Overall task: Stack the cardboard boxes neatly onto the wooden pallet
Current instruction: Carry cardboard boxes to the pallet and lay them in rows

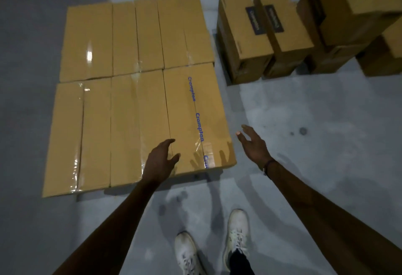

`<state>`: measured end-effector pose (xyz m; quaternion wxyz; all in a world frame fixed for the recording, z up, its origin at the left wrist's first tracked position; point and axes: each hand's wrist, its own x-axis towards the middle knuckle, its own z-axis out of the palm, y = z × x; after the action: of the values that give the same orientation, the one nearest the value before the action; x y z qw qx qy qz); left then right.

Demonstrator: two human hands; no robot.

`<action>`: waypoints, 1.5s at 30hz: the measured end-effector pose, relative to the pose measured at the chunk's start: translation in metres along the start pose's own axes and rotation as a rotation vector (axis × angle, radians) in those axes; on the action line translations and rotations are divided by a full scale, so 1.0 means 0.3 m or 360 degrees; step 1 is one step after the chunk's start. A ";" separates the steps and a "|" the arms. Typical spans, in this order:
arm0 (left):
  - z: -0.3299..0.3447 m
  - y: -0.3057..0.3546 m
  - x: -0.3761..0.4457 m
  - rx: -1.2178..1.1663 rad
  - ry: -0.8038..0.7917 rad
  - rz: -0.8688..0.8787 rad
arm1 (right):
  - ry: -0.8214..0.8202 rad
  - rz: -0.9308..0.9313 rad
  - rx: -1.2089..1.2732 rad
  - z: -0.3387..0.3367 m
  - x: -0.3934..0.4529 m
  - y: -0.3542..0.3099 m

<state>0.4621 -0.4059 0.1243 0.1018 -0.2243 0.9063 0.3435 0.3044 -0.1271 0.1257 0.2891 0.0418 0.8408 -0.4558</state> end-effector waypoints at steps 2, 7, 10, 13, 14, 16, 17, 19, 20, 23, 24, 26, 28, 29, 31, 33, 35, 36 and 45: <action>-0.102 0.113 -0.064 -0.0067 0.0069 0.0047 | 0.0045 0.0002 0.0137 -0.096 -0.119 -0.079; -0.333 0.411 -0.238 -0.0234 0.0249 0.0213 | 0.0136 -0.0033 0.0395 -0.378 -0.447 -0.249; -0.446 0.611 -0.327 -0.0344 0.0311 0.0280 | 0.0187 -0.0027 0.0581 -0.573 -0.636 -0.335; -0.516 0.806 -0.402 -0.0427 0.0342 0.0318 | 0.0251 -0.0038 0.0693 -0.753 -0.805 -0.375; -0.528 0.868 -0.423 -0.0451 0.0346 0.0325 | 0.0279 -0.0035 0.0714 -0.809 -0.855 -0.379; -0.541 0.994 -0.462 -0.0490 0.0360 0.0352 | 0.0332 -0.0005 0.0757 -0.919 -0.945 -0.381; -0.536 1.049 -0.476 -0.0517 0.0364 0.0362 | 0.0361 0.0015 0.0791 -0.971 -0.984 -0.377; -0.524 1.170 -0.503 -0.0586 0.0353 0.0376 | 0.0413 0.0046 0.0839 -1.072 -1.046 -0.365; -0.516 1.234 -0.514 -0.0611 0.0342 0.0382 | 0.0437 0.0038 0.0856 -1.122 -1.069 -0.358; -0.479 1.422 -0.525 -0.0675 0.0313 0.0436 | 0.0545 0.0017 0.0916 -1.269 -1.109 -0.344; -0.466 1.482 -0.528 -0.0712 0.0297 0.0456 | 0.0573 -0.0002 0.0942 -1.316 -1.119 -0.345; -0.440 1.591 -0.518 -0.0764 0.0249 0.0500 | 0.0630 -0.0024 0.0988 -1.405 -1.126 -0.352; -0.410 1.691 -0.488 -0.0790 0.0233 0.0509 | 0.0676 -0.0052 0.1013 -1.487 -1.116 -0.364; -0.398 1.740 -0.469 -0.0831 0.0208 0.0502 | 0.0696 -0.0074 0.1021 -1.526 -1.103 -0.366; -0.372 1.834 -0.422 -0.0904 0.0174 0.0500 | 0.0742 -0.0100 0.1029 -1.604 -1.065 -0.372; -0.346 1.915 -0.373 -0.0956 0.0150 0.0504 | 0.0774 -0.0104 0.1055 -1.675 -1.023 -0.382; -0.317 1.990 -0.326 -0.1009 0.0109 0.0470 | 0.0794 -0.0105 0.1091 -1.738 -0.966 -0.382; -0.301 2.027 -0.301 -0.1020 0.0104 0.0450 | 0.0795 -0.0107 0.1105 -1.770 -0.933 -0.383; -0.158 2.340 0.102 -0.1011 0.0195 0.0457 | 0.0780 -0.0121 0.1129 -2.131 -0.529 -0.440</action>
<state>0.0993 0.0178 0.5541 -0.0769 -0.1351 0.7809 0.6050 0.1055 0.3321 0.5737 0.0315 0.2145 0.6768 -0.7035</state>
